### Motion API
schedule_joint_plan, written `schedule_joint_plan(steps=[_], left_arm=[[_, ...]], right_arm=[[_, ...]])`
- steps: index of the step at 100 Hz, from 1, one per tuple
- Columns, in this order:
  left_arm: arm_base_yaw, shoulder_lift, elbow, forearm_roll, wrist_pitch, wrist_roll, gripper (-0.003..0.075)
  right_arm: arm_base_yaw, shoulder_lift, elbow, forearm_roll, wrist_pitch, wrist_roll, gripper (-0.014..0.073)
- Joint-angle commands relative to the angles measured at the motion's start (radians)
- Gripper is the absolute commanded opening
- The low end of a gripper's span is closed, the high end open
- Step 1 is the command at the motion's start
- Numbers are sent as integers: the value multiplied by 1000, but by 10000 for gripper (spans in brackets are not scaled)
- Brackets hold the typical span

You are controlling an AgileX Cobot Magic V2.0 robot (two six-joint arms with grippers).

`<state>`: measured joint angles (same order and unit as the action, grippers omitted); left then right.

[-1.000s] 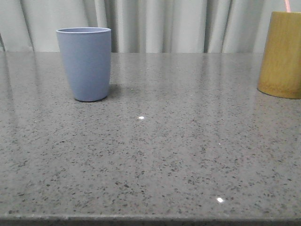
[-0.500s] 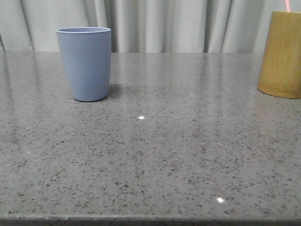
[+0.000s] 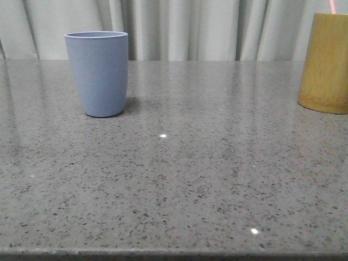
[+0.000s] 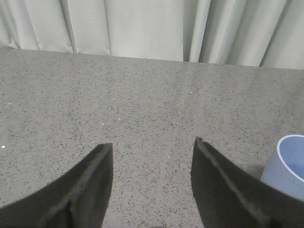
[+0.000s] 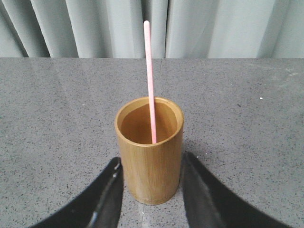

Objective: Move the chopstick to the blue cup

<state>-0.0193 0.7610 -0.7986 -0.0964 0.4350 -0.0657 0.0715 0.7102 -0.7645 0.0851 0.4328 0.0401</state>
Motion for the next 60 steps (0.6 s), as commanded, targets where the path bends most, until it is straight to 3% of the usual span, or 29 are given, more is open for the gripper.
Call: schedule_joint_plan(steps=[1, 8, 25, 60], left_arm=[[-7, 22, -70, -13, -42, 1, 376], [-14, 58, -117, -13, 5, 28, 389], [-82, 180, -236, -29, 86, 97, 502], [-248, 496, -539, -33, 326, 97, 504]], right_arm=[[-3, 2, -38, 3, -88, -7, 318], [-3, 2, -38, 3, -88, -7, 318], [-3, 2, -38, 3, -89, -7, 318], [-3, 2, -38, 3, -89, -7, 318]])
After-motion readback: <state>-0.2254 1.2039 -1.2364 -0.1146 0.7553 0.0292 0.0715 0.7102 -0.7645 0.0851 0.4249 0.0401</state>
